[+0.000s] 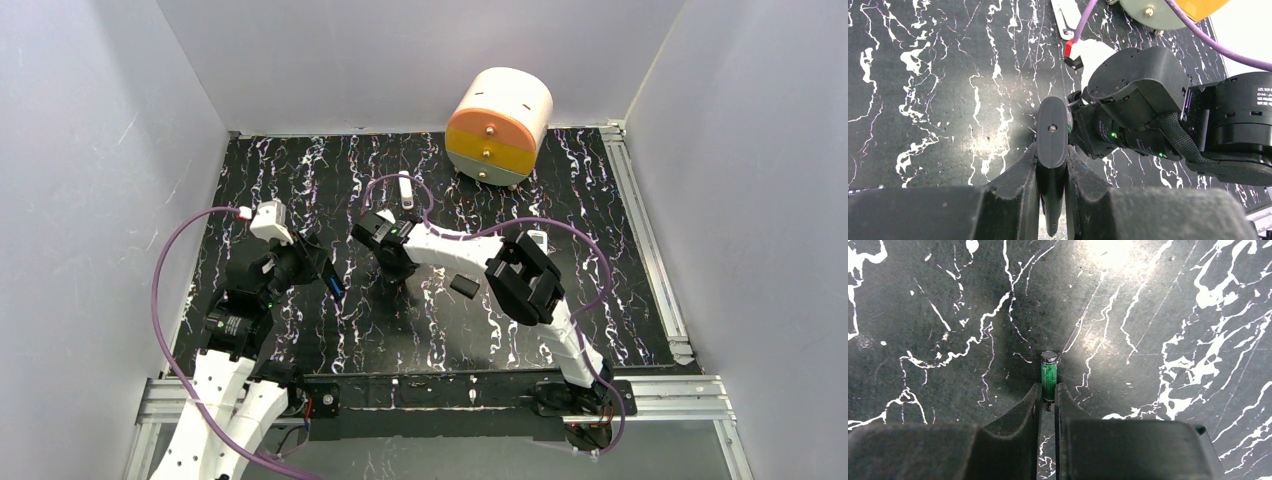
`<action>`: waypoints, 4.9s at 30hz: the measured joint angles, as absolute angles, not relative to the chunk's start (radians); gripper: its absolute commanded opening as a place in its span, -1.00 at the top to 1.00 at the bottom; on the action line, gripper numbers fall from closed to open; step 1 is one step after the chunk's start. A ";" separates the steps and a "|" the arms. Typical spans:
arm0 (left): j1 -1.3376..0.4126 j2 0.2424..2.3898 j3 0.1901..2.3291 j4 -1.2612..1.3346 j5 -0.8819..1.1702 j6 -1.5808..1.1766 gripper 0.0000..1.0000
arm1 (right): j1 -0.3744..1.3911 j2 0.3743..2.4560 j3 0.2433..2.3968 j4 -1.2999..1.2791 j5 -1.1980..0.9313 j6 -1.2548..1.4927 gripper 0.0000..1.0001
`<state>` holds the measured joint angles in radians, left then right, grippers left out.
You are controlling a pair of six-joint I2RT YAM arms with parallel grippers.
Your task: Load the batteries into the remote control
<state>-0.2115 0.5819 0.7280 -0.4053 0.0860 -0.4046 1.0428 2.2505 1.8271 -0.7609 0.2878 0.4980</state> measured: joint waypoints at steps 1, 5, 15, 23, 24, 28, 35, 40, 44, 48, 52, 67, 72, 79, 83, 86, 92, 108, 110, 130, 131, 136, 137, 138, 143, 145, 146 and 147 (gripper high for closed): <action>-0.211 0.583 0.728 -0.405 0.090 -0.405 1.00 | 1.044 2.248 1.826 -0.762 0.297 0.498 0.78; -0.211 0.596 0.728 -0.403 0.116 -0.418 1.00 | 1.045 2.219 1.789 -0.772 0.344 0.501 0.78; -0.211 0.767 0.705 -0.227 0.368 -0.624 1.00 | 0.953 1.851 1.575 -0.735 0.305 0.536 0.77; -0.217 1.016 0.679 0.040 0.570 -0.818 1.00 | 0.858 1.593 1.479 -0.706 0.143 0.540 0.77; -0.219 1.032 0.679 0.062 0.580 -0.830 1.00 | 0.859 1.578 1.475 -0.707 0.122 0.538 0.77; -0.238 1.100 0.680 0.169 0.623 -0.890 1.00 | 0.860 1.544 1.475 -0.707 0.013 0.532 0.76; -0.251 1.199 0.680 0.268 0.681 -0.980 1.00 | 0.860 1.531 1.474 -0.706 -0.164 0.518 0.76; -0.251 1.206 0.680 0.294 0.700 -1.004 1.00 | 0.869 1.539 1.474 -0.706 -0.236 0.509 0.74; -0.251 1.206 0.680 0.303 0.712 -1.011 1.00 | 0.886 1.561 1.474 -0.706 -0.255 0.500 0.74; -0.251 1.206 0.680 0.307 0.719 -1.014 1.00 | 0.900 1.584 1.474 -0.707 -0.254 0.495 0.72; -0.251 1.206 0.680 0.307 0.724 -1.015 1.00 | 0.905 1.597 1.474 -0.708 -0.249 0.493 0.71; -0.251 1.206 0.680 0.307 0.731 -1.013 1.00 | 0.920 1.615 1.476 -0.712 -0.213 0.489 0.61; -0.251 1.206 0.680 0.303 0.733 -1.010 1.00 | 0.930 1.628 1.485 -0.730 -0.197 0.485 0.50; -0.251 1.206 0.680 0.299 0.738 -1.023 1.00 | 0.934 1.632 1.498 -0.762 -0.173 0.481 0.45; -0.251 1.207 0.680 0.299 0.738 -1.031 1.00 | 0.935 1.632 1.502 -0.766 -0.169 0.483 0.54; -0.251 1.207 0.680 0.299 0.739 -1.033 1.00 | 0.936 1.632 1.504 -0.765 -0.167 0.486 0.64; -0.250 1.209 0.679 0.299 0.740 -1.033 1.00 | 0.936 1.632 1.504 -0.765 -0.167 0.494 0.71; -0.251 1.250 0.679 0.300 0.770 -1.066 1.00 | 0.947 1.637 1.519 -0.762 -0.159 0.459 0.66; -0.251 1.257 0.679 0.300 0.772 -1.069 1.00 | 0.949 1.643 1.525 -0.766 -0.158 0.456 0.62; -0.251 1.270 0.679 0.295 0.775 -1.072 1.00 | 0.958 1.679 1.563 -0.793 -0.137 0.441 0.34; -0.251 1.270 0.679 0.295 0.775 -1.073 1.00 | 0.958 1.679 1.563 -0.793 -0.137 0.442 0.32; -0.251 1.270 0.679 0.297 0.775 -1.077 1.00 | 0.958 1.679 1.567 -0.794 -0.134 0.448 0.27; -0.251 1.270 0.679 0.297 0.775 -1.078 1.00 | 0.958 1.679 1.567 -0.793 -0.133 0.450 0.27; -0.251 1.270 0.679 0.297 0.775 -1.079 1.00 | 0.958 1.678 1.567 -0.793 -0.131 0.453 0.26; -0.251 1.270 0.680 0.299 0.776 -1.087 1.00 | 0.958 1.672 1.567 -0.792 -0.112 0.474 0.08; -0.251 1.270 0.682 0.300 0.783 -1.098 1.00 | 0.958 1.662 1.567 -0.790 -0.099 0.482 0.02; -0.251 1.270 0.683 0.300 0.789 -1.103 1.00 | 0.958 1.654 1.567 -0.789 -0.092 0.486 -0.01; -0.251 1.269 0.684 0.303 0.794 -1.109 1.00 | 0.956 1.643 1.567 -0.785 -0.088 0.493 -0.03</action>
